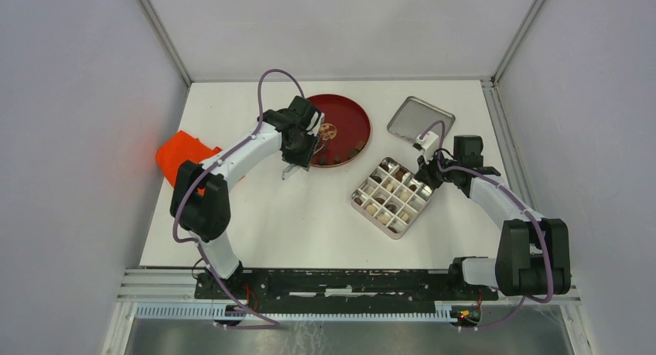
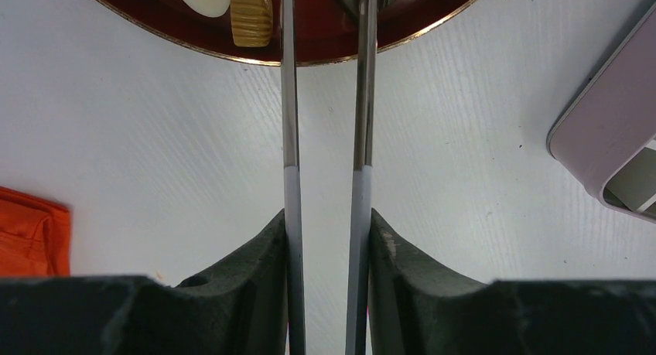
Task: Pack the chocolate
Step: Pick up the fake chocolate from the plate, then place the fake chocolate in the packing box.
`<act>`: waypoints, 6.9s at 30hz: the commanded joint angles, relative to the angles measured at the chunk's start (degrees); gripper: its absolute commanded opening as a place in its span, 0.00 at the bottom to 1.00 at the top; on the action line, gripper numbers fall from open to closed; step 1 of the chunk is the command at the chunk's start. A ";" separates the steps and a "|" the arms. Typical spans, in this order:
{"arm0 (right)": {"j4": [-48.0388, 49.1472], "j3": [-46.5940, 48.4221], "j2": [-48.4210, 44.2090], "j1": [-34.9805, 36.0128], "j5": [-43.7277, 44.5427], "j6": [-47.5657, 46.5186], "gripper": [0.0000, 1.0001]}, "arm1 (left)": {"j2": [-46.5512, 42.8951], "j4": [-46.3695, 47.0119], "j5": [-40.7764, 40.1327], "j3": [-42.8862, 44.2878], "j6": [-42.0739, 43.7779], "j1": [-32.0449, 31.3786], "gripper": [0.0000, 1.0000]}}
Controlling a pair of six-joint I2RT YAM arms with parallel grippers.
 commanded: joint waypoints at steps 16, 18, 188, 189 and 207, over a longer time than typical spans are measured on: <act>2.12 1.45 -1.15 -0.21 -1.99 -0.07 0.00 | 1.95 0.08 2.09 2.46 3.78 1.02 0.44; 2.11 1.45 -1.20 -0.18 -1.99 -0.10 0.00 | 1.96 0.03 2.37 2.41 3.76 1.01 0.44; 2.57 1.19 -2.14 -0.56 -2.52 0.78 0.00 | -6.76 27.95 16.65 -12.37 -19.24 -31.27 0.37; 2.58 1.19 -2.15 -0.60 -2.52 0.70 0.00 | -6.67 27.82 16.46 -12.30 -19.23 -31.29 0.38; 2.48 1.27 -2.25 -0.67 -2.35 0.60 0.00 | -6.43 26.12 16.18 -11.66 -19.58 -31.27 0.45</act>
